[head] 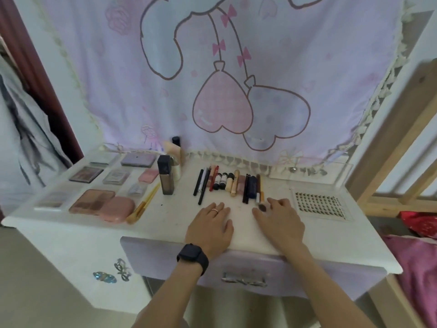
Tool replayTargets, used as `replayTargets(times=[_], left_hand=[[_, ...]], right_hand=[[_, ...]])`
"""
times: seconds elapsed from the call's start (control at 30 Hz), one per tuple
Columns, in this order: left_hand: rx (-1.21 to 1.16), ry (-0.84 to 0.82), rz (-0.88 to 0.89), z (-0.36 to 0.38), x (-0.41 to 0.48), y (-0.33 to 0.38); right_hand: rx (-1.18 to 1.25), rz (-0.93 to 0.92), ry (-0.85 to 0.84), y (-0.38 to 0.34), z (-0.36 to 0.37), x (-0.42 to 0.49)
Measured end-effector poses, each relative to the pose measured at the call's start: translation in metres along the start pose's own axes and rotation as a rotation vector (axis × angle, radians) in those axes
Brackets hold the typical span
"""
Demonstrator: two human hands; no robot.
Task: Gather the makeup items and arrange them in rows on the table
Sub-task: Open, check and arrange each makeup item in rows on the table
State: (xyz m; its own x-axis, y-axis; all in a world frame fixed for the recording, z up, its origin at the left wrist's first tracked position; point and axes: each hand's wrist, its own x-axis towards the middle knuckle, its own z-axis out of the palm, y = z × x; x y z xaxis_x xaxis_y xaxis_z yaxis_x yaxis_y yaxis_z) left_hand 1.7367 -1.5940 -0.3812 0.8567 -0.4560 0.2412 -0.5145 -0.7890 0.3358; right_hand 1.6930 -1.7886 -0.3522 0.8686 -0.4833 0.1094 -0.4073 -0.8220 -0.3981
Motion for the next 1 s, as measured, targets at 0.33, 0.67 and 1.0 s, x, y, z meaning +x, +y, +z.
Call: replayTargets(times=[0.33, 0.67, 1.0], left_hand=[[-0.043, 0.006, -0.022, -0.003, -0.002, 0.001], [-0.434, 0.026, -0.158, -0.025, 0.0, 0.004], [-1.057, 0.18, -0.397, -0.079, -0.04, -0.008]], right_hand=[[0.094, 0.043, 0.113, 0.014, -0.011, 0.002], [0.942, 0.169, 0.029, 0.014, -0.023, -0.067], [0.815, -0.209, -0.218, -0.056, 0.019, -0.083]])
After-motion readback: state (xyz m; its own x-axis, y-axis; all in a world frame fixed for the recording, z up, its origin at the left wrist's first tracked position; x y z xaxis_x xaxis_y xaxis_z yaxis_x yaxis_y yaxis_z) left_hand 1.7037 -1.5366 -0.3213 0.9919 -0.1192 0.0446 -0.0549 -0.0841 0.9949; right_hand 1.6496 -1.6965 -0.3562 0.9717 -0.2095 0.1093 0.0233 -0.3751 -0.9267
